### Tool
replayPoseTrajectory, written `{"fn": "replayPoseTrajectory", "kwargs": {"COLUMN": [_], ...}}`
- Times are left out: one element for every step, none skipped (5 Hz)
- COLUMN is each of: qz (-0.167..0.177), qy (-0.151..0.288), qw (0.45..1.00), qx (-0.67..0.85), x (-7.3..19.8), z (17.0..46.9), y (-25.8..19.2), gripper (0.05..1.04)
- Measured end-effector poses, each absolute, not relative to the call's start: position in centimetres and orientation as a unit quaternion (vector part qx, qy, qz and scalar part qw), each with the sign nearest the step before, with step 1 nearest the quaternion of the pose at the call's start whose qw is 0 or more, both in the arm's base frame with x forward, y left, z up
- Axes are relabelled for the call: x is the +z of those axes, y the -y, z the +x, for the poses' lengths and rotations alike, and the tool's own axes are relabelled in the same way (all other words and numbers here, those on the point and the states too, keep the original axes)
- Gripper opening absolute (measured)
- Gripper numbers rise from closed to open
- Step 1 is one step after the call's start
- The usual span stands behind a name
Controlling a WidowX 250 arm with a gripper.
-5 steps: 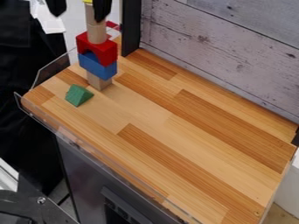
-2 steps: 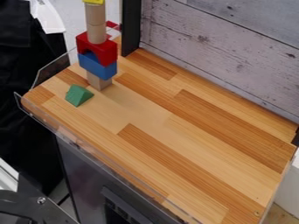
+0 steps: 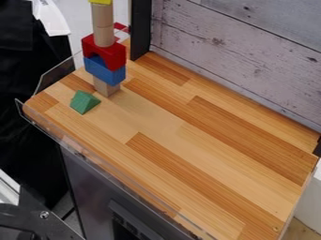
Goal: Put the yellow triangle to the center
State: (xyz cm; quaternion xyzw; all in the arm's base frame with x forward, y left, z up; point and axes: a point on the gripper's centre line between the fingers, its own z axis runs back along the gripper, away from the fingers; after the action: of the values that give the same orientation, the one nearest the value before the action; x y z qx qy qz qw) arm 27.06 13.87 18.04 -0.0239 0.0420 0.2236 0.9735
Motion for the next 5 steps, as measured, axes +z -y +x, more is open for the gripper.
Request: {"fn": "replayPoseTrajectory", "kwargs": {"qz": [-0.03,-0.034,-0.034,-0.033,-0.035], "qy": [-0.048,-0.045,-0.044,-0.04,-0.052], "qw": [0.972,0.973,0.974,0.975,0.974], "qx": [0.227,0.224,0.218,0.218,0.218], "x": [17.3,17.2,17.2,17.5,16.7], "z": [27.3,27.6,27.9,28.2,28.3], "y": [-14.1,-14.0,-13.9,-14.0,-14.1], "gripper": [1.0,1.0,1.0,1.0,1.0]}}
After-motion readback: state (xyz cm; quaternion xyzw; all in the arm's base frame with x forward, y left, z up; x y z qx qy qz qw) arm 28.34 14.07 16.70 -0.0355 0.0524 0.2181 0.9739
